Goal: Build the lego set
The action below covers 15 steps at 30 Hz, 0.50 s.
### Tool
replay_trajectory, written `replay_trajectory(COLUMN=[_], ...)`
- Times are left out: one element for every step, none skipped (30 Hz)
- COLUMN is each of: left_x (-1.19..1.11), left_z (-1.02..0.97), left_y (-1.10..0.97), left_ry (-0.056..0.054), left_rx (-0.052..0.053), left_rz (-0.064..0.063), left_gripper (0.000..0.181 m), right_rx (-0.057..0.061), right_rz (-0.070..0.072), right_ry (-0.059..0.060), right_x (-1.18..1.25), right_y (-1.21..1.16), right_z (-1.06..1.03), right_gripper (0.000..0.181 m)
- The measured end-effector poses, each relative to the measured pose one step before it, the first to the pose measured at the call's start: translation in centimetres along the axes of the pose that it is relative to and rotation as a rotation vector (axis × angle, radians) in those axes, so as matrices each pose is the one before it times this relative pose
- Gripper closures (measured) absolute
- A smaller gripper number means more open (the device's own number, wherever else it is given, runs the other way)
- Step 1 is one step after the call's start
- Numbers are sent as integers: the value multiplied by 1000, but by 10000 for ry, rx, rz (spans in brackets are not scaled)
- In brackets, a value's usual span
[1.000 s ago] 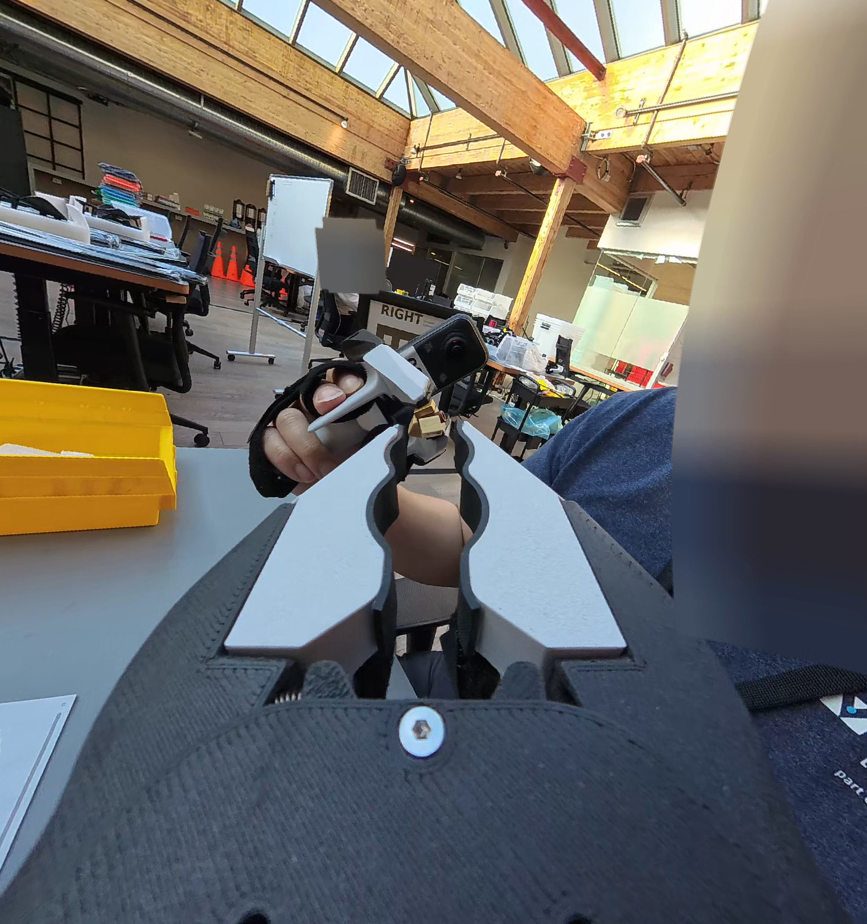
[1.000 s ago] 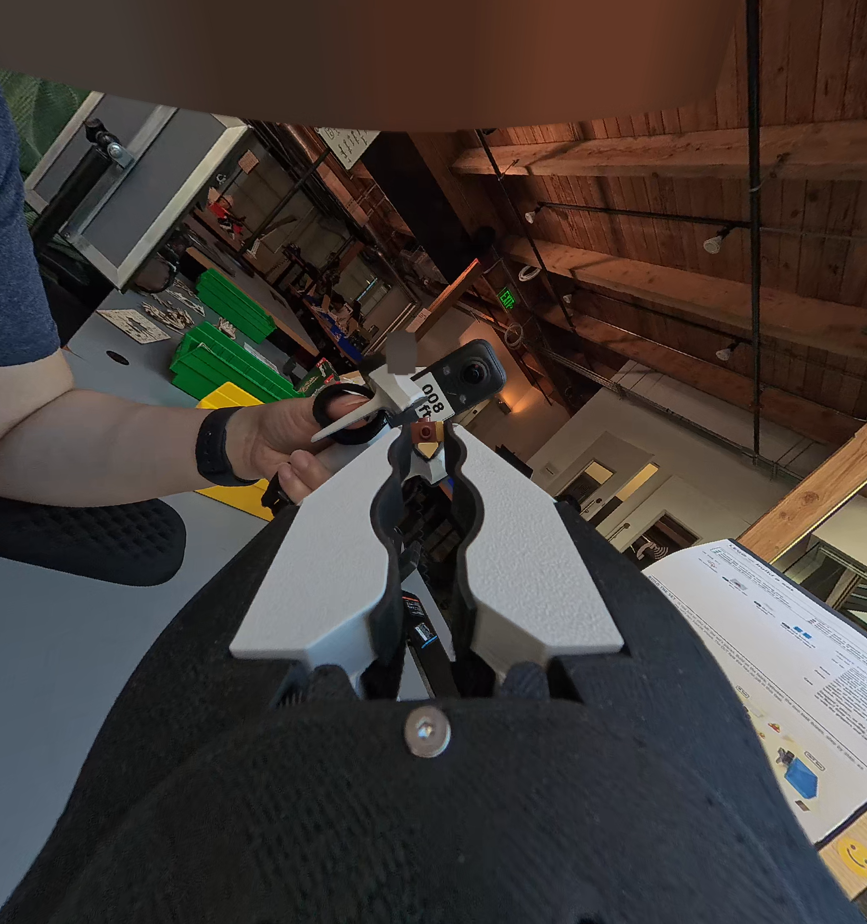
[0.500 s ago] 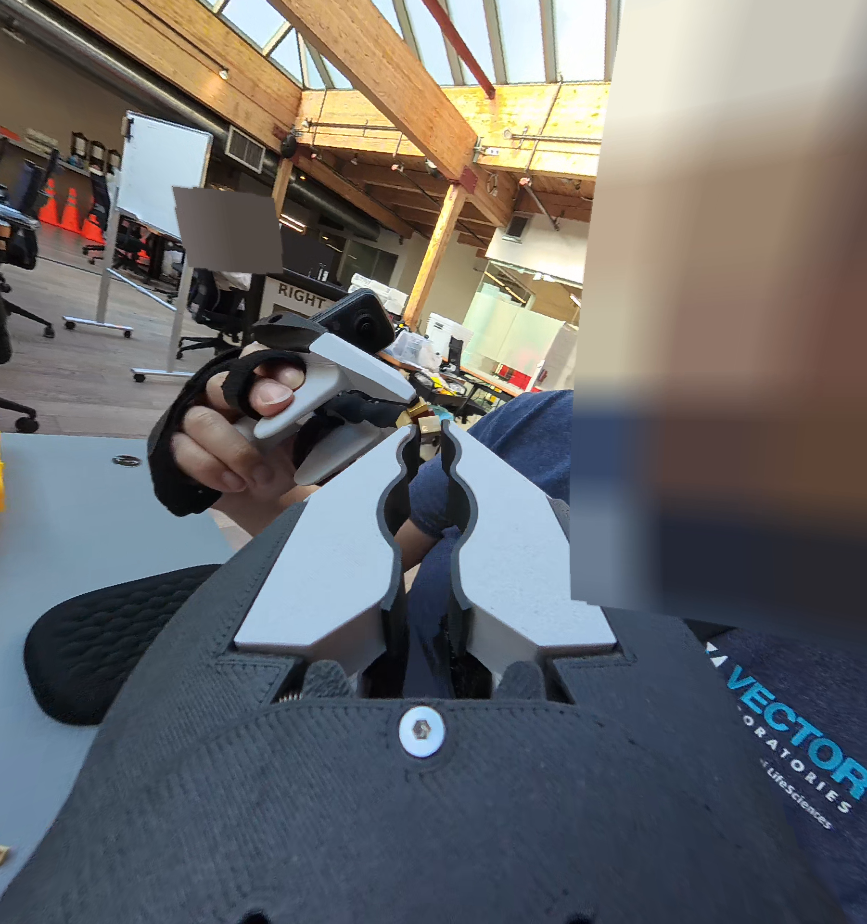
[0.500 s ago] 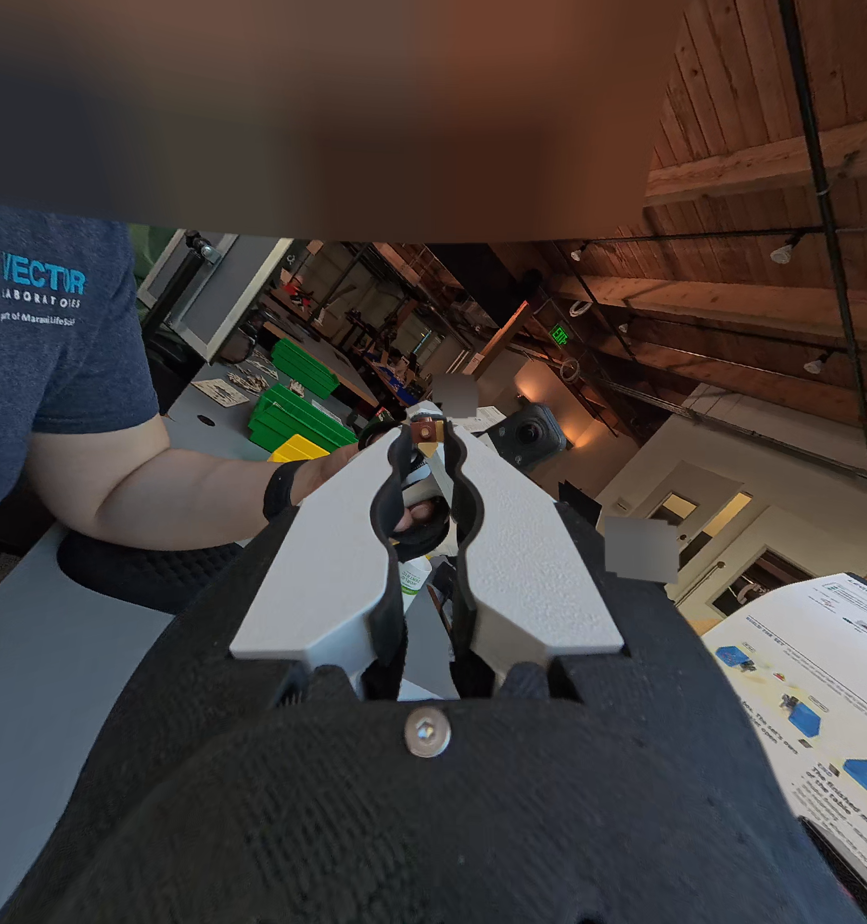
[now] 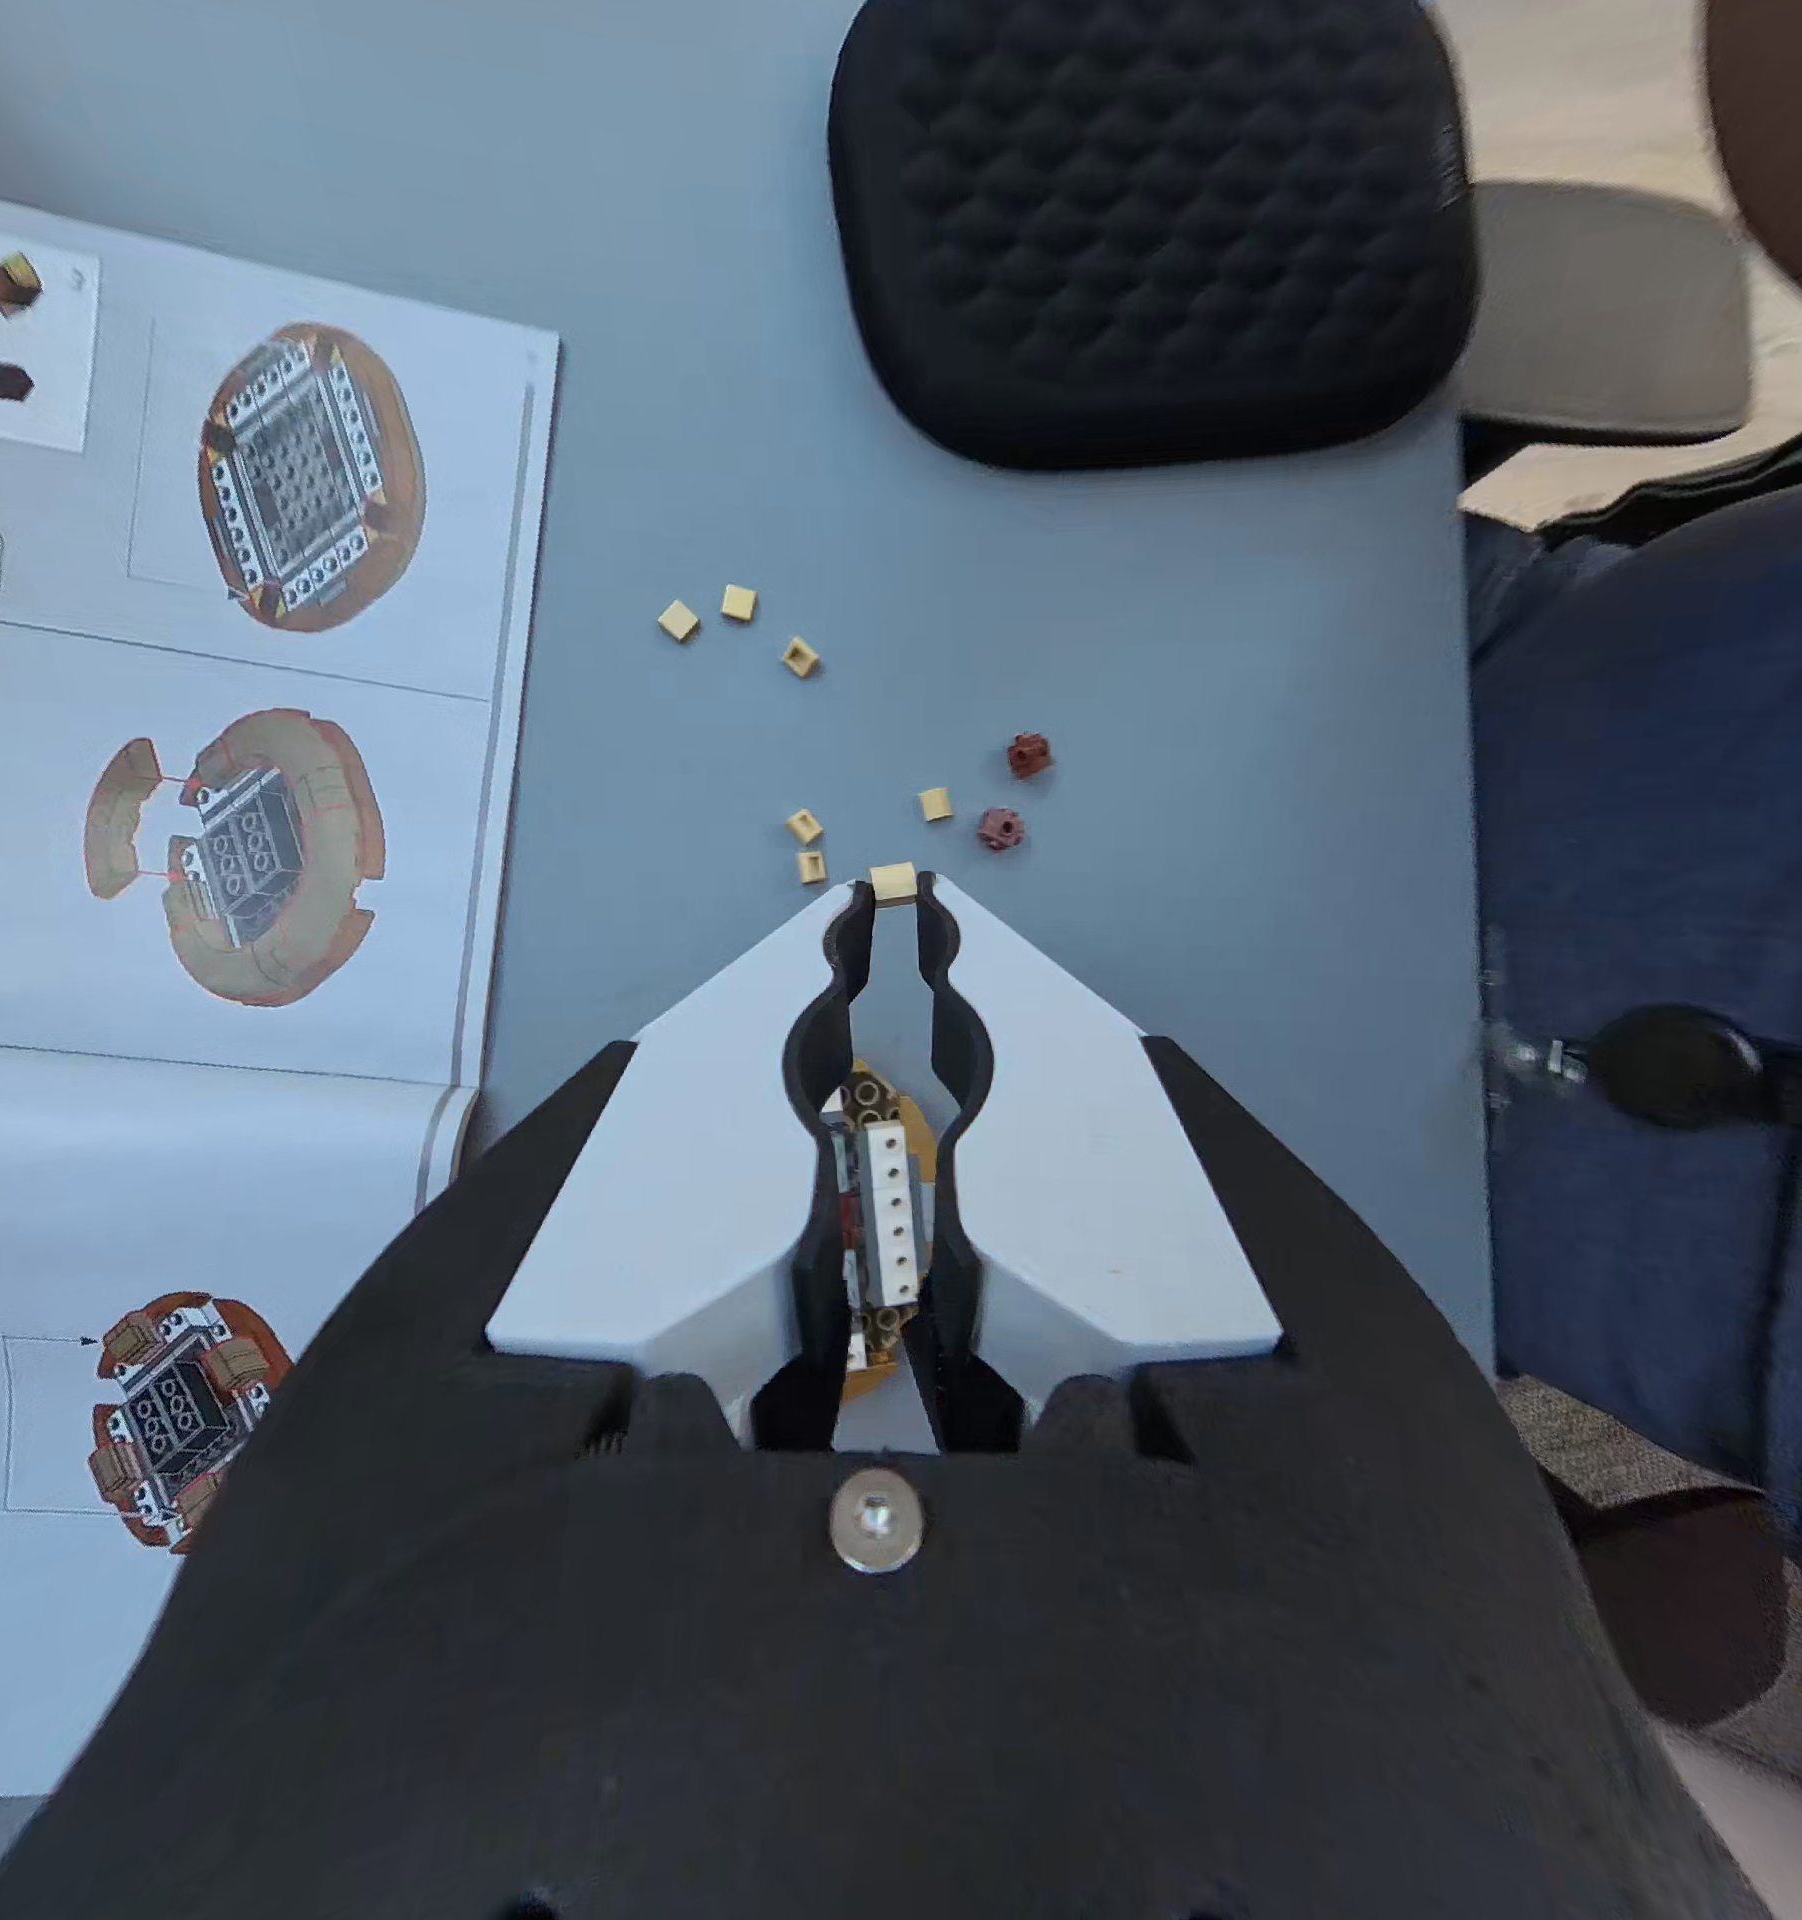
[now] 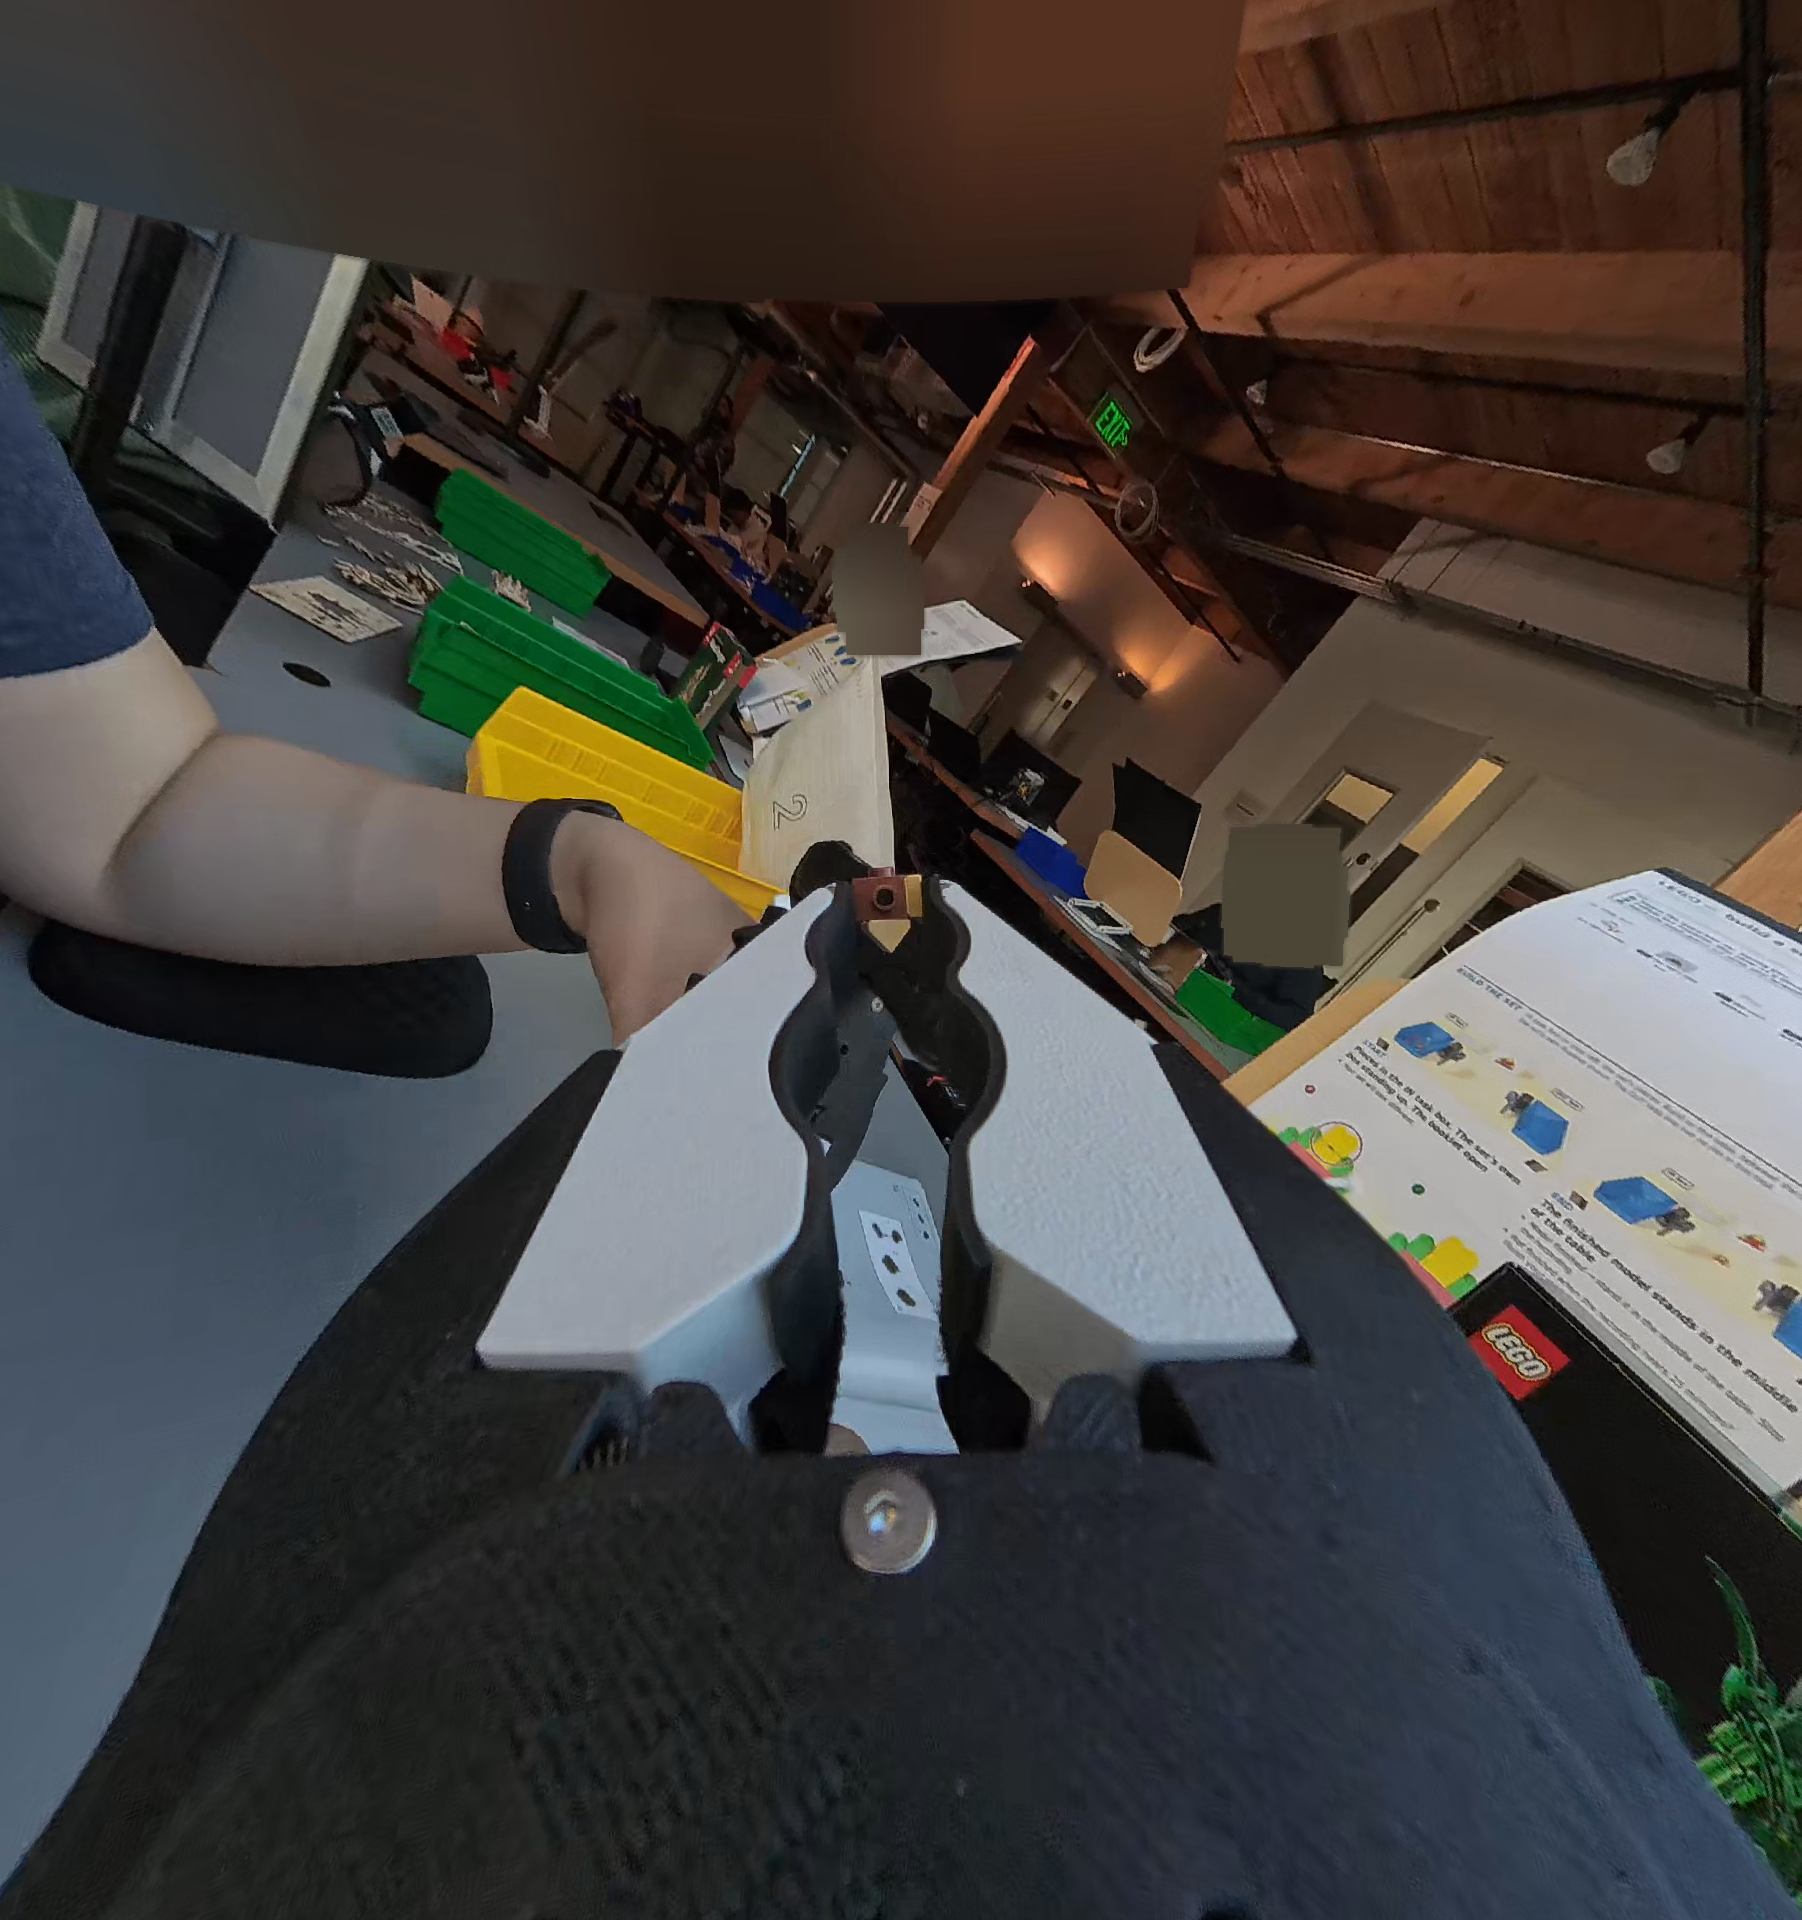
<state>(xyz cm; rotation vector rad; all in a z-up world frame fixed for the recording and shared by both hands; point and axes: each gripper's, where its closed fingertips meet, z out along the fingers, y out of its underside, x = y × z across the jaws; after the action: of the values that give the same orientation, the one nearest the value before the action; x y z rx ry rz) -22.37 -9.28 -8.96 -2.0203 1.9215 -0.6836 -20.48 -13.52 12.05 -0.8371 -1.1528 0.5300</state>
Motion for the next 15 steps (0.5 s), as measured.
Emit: replay_trajectory(left_x=[-664, -472, -411, -331, -240, -153, -20, -7, -62, 24, 266, 270, 242, 326, 506], left_z=[1131, 1043, 938, 782, 645, 480, 322, 192, 53, -80, -236, -431, -630, -814, -950], left_y=[253, 88, 129, 191, 108, 71, 3, -82, -204, -194, -156, -234, -357, -456, -585], left_ry=[-207, -94, -53, -7, 27, 48, 100, 99, 58, 128, 286, 295, 287, 348, 438], left_rx=[-259, -120, -128, -144, -74, -25, 16, 72, 145, 153, 127, 214, 315, 376, 458], left_rz=[-19, -37, -117, -147, -118, -94, -69, -94, -138, -176, -179, -185, -232, -280, -314], left_gripper=[175, 175, 175, 175, 175, 175, 175, 175, 175, 175, 175, 174, 174, 175, 174], right_rx=[-200, -177, -175, -166, -161, -164, -166, -165, -167, -162, -168, -218, -300, -391, -461], right_rz=[-49, -47, -25, -18, -24, -22, -22, -24, -16, -12, -1, 6, -9, -42, -90], right_ry=[38, 52, 36, 29, 29, 6, -14, -20, -32, -28, -17, -15, 8, 53, 47], right_x=[24, 49, 29, 28, 19, -31, -77, -100, -121, -127, -106, -114, -92, -56, -129], right_y=[421, 404, 428, 427, 425, 433, 437, 448, 466, 474, 501, 616, 758, 897, 960], right_z=[-138, -135, -123, -107, -82, -55, -26, -14, 13, 11, 10, 21, 57, 121, 183], right_gripper=[169, 169, 169, 169, 169, 169, 169, 169, 170, 170, 170, 169, 169, 169, 169])
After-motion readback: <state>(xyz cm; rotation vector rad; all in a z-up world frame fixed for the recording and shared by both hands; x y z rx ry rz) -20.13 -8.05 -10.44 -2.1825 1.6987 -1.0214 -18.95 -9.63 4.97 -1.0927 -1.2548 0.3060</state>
